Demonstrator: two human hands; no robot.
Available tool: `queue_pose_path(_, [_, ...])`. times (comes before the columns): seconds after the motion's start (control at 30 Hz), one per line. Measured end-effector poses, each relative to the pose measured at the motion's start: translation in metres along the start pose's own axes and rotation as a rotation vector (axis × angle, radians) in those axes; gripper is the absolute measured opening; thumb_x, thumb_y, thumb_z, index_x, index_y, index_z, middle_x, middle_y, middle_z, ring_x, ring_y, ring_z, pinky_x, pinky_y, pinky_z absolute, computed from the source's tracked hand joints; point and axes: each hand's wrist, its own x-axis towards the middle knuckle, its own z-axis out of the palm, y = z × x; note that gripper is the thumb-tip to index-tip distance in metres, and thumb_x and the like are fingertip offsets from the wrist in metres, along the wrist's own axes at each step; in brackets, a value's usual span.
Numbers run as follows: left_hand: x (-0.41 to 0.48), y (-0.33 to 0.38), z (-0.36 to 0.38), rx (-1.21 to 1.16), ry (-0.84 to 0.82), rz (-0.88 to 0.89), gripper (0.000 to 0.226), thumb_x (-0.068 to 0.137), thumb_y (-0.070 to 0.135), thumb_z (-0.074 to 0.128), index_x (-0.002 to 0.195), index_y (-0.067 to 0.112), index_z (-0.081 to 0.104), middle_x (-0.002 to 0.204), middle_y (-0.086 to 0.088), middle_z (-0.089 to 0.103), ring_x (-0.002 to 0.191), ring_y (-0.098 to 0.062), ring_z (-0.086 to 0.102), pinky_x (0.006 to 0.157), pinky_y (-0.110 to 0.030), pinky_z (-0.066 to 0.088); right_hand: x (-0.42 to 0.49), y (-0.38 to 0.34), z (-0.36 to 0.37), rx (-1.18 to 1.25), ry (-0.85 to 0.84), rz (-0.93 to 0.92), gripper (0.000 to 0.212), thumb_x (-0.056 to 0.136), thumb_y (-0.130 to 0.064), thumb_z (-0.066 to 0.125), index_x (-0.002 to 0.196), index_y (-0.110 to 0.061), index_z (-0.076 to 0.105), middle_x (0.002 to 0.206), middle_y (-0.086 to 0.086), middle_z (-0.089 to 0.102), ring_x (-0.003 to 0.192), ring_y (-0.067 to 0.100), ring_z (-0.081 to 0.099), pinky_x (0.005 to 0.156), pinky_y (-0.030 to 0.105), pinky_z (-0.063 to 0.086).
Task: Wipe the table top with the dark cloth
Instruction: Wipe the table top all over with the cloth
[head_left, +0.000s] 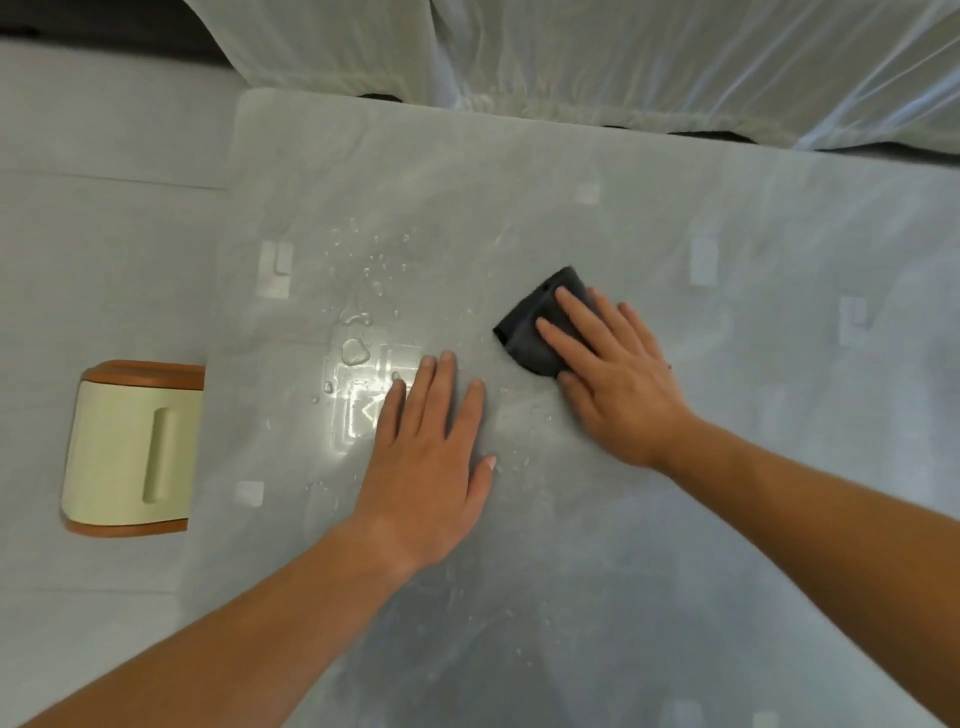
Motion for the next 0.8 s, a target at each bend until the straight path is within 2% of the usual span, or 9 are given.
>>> queue_pose_path(0.03, [-0.001,-0.001,0.001,0.0,0.001,0.008,0.069,0.098,0.05,0.023,0.157,0.014,0.014,0.165,-0.018,-0.004,0.152,-0.031,-0.012,0.123,-0.052,0.005,0.004,0.007,-0.002,-0.003,0.015,0.029,0.055,0.102,-0.039,0.033,0.156,-0.03,0.031,0.167,0.0,0.017,0.155,0.03,0.011,0.124,0.053,0.012])
queue_pose_path(0.1, [0.0,-0.003,0.002,-0.002,0.007,0.018,0.069,0.099,0.05,0.023,0.158,0.015,0.013,0.165,-0.017,-0.005,0.152,-0.03,-0.012,0.123,-0.052,0.005,0.011,0.004,-0.006,0.069,0.067,0.2,0.055,0.102,-0.037,0.034,0.156,-0.03,0.03,0.168,-0.002,0.013,0.155,0.027,0.008,0.125,0.05,0.008])
queue_pose_path(0.2, [0.0,-0.004,0.002,-0.022,0.018,0.02,0.07,0.098,0.05,0.024,0.158,0.015,0.012,0.166,-0.016,-0.006,0.152,-0.029,-0.013,0.123,-0.052,0.004,0.006,-0.036,0.004,0.153,0.157,0.437,0.055,0.103,-0.032,0.037,0.157,-0.029,0.027,0.169,-0.001,0.01,0.155,0.028,0.004,0.125,0.045,0.001])
queue_pose_path(0.3, [0.0,-0.005,0.001,-0.049,-0.002,0.02,0.072,0.098,0.051,0.025,0.158,0.015,0.009,0.166,-0.013,-0.009,0.152,-0.026,-0.016,0.123,-0.05,0.001,-0.024,-0.061,0.022,0.096,0.125,0.293,0.055,0.101,-0.033,0.036,0.156,-0.027,0.032,0.168,0.001,0.015,0.155,0.031,0.008,0.125,0.048,0.004])
queue_pose_path(0.4, [0.0,-0.007,0.0,-0.045,-0.008,0.029,0.074,0.098,0.053,0.025,0.158,0.015,0.005,0.165,-0.012,-0.013,0.151,-0.025,-0.019,0.123,-0.048,-0.003,-0.035,-0.04,0.018,0.05,0.044,0.127,0.054,0.102,-0.035,0.035,0.155,-0.026,0.035,0.167,0.001,0.016,0.155,0.03,0.009,0.125,0.051,0.01])
queue_pose_path(0.47, [-0.001,-0.007,0.0,-0.035,-0.008,0.038,0.075,0.098,0.055,0.024,0.158,0.015,0.002,0.165,-0.013,-0.015,0.15,-0.025,-0.021,0.123,-0.048,-0.005,-0.029,-0.026,0.011,0.06,0.054,0.191,0.054,0.102,-0.035,0.036,0.156,-0.029,0.032,0.168,-0.001,0.013,0.155,0.027,0.007,0.125,0.049,0.008])
queue_pose_path(0.6, [-0.001,-0.008,0.003,-0.061,0.023,0.044,0.077,0.096,0.056,0.026,0.158,0.014,0.006,0.166,-0.013,-0.011,0.151,-0.024,-0.019,0.123,-0.046,-0.004,-0.022,-0.053,0.015,0.157,0.157,0.489,0.056,0.102,-0.032,0.036,0.157,-0.029,0.026,0.169,-0.001,0.009,0.155,0.029,0.004,0.126,0.044,0.001])
queue_pose_path(0.67, [-0.003,-0.009,0.001,-0.128,0.059,0.017,0.075,0.095,0.05,0.033,0.158,0.012,0.014,0.166,-0.013,-0.005,0.152,-0.024,-0.013,0.123,-0.045,-0.003,-0.039,-0.072,0.027,0.108,0.154,0.407,0.057,0.101,-0.032,0.037,0.157,-0.027,0.029,0.168,0.001,0.012,0.154,0.032,0.008,0.125,0.048,0.005])
queue_pose_path(0.8, [-0.017,-0.005,0.0,-0.164,0.115,-0.025,0.071,0.094,0.043,0.034,0.156,0.011,0.019,0.167,-0.013,0.003,0.153,-0.024,-0.006,0.123,-0.044,-0.003,-0.075,-0.054,0.034,-0.047,0.021,-0.039,0.054,0.102,-0.032,0.041,0.155,-0.024,0.035,0.167,0.004,0.017,0.154,0.034,0.014,0.123,0.055,0.013])
